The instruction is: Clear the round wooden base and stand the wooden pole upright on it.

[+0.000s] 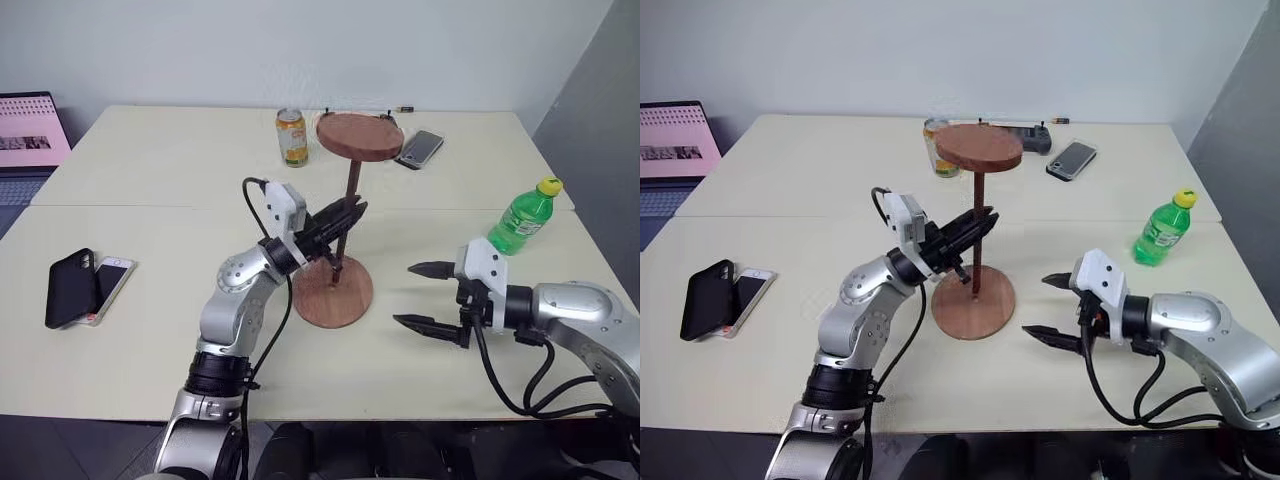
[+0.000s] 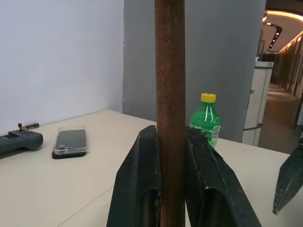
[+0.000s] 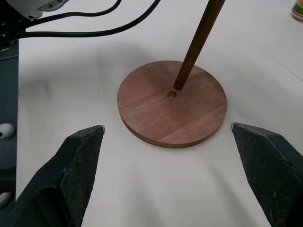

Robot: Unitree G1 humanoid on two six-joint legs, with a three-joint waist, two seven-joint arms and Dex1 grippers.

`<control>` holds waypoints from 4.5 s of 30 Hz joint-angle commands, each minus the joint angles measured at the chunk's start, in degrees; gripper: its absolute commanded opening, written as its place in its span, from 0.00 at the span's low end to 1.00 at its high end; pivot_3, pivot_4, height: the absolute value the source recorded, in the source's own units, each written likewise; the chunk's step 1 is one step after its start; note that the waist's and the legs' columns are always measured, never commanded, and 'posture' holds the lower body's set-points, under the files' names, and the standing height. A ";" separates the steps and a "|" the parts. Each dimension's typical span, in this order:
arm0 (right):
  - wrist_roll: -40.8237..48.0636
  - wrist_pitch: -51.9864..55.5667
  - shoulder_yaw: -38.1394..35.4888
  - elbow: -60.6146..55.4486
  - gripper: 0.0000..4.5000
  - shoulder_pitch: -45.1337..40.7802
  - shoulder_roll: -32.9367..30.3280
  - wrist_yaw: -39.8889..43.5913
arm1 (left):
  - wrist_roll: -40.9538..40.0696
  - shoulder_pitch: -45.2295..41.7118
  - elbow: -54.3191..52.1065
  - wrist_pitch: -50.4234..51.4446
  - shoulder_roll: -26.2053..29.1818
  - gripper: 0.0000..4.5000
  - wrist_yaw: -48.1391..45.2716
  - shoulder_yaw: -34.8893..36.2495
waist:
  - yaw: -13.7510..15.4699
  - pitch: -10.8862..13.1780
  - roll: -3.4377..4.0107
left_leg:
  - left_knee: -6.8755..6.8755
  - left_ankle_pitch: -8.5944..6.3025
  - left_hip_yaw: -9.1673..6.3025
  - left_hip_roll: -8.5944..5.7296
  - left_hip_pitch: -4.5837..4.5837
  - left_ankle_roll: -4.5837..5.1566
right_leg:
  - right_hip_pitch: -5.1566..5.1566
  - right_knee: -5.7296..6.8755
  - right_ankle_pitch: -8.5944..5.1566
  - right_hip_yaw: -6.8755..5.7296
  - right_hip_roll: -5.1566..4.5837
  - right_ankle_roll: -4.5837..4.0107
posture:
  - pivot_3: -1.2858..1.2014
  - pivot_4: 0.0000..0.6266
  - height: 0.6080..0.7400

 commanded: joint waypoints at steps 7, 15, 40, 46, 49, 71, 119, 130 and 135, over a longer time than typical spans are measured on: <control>0.04 -0.33 -1.45 -2.68 1.00 0.72 -1.55 0.73 | 1.38 1.34 2.43 -4.84 0.23 0.06 -0.71 0.11 | 0.00 0.00 0.00 | 0.00 -0.01 -0.01 0.00 0.00 0.01 | 0.00 0.00 0.00 -0.01 0.00 0.00 | 0.52 0.24 1.00; 0.48 0.00 -2.38 -2.94 1.00 1.79 -1.87 0.60 | 1.08 2.80 5.27 -6.74 0.20 0.06 -1.47 0.18 | -0.02 -0.03 0.00 | 0.00 -0.01 -0.01 0.00 0.05 0.02 | 0.03 0.00 0.00 -0.02 0.00 0.00 | 0.52 0.24 1.00; 1.81 0.89 -2.54 -3.39 1.00 1.14 -1.61 0.67 | 1.77 4.04 3.05 -6.74 0.78 0.06 -1.38 -1.38 | -0.04 -0.06 0.00 | 0.00 -0.02 -0.01 0.00 0.13 0.03 | 0.11 0.00 0.00 -0.02 0.01 0.00 | 0.52 0.24 1.00; 2.00 1.12 -2.57 -3.58 1.00 1.12 -1.44 0.67 | 1.88 4.64 2.23 -6.70 1.01 0.06 -1.13 -1.69 | -0.04 -0.06 0.00 | 0.00 -0.02 -0.02 0.00 0.12 0.03 | 0.11 0.00 0.00 -0.02 0.00 0.01 | 0.52 0.24 1.00; 2.09 1.18 -2.43 -3.46 1.00 0.88 -1.29 0.65 | 2.12 4.99 1.95 -7.08 1.10 0.06 -1.19 -1.92 | -0.04 -0.06 0.00 | -0.01 -0.02 -0.02 0.00 0.12 0.04 | 0.11 0.00 0.00 -0.02 0.01 0.01 | 0.52 0.24 1.00; 3.34 2.35 -2.13 -4.65 1.00 -0.24 -0.96 -0.43 | 3.54 9.63 1.53 -9.01 4.66 0.06 1.39 0.14 | -0.35 -0.13 0.04 | -0.06 -0.02 -0.01 0.04 0.22 0.04 | 0.13 0.00 -0.01 0.01 0.05 0.01 | 0.52 0.24 1.00; 2.44 -0.26 -1.53 -4.14 1.00 0.48 0.74 -0.20 | 8.21 13.95 0.86 -8.15 10.97 0.66 -2.19 -5.35 | 0.40 -0.39 -0.21 | -0.18 -0.04 -0.17 0.02 0.05 0.07 | 0.06 -0.15 -0.02 -0.12 0.02 0.02 | 0.52 0.24 1.00; 1.89 -0.67 -1.39 -3.61 1.00 0.35 0.77 0.10 | 6.60 14.57 -6.66 2.67 19.98 0.66 -5.21 -2.25 | 0.19 -0.37 -0.20 | -0.20 -0.05 -0.18 0.03 0.06 0.07 | 0.04 -0.14 -0.03 -0.13 0.04 0.02 | 0.52 0.24 1.00; 0.50 -2.49 -0.86 -2.39 1.00 0.28 0.76 1.23 | 5.95 17.43 -11.72 9.46 27.01 0.66 -4.37 2.57 | -0.18 -0.34 -0.15 | -0.23 -0.05 -0.18 0.05 0.06 0.08 | 0.01 -0.12 -0.04 -0.12 0.06 0.03 | 0.52 0.24 1.00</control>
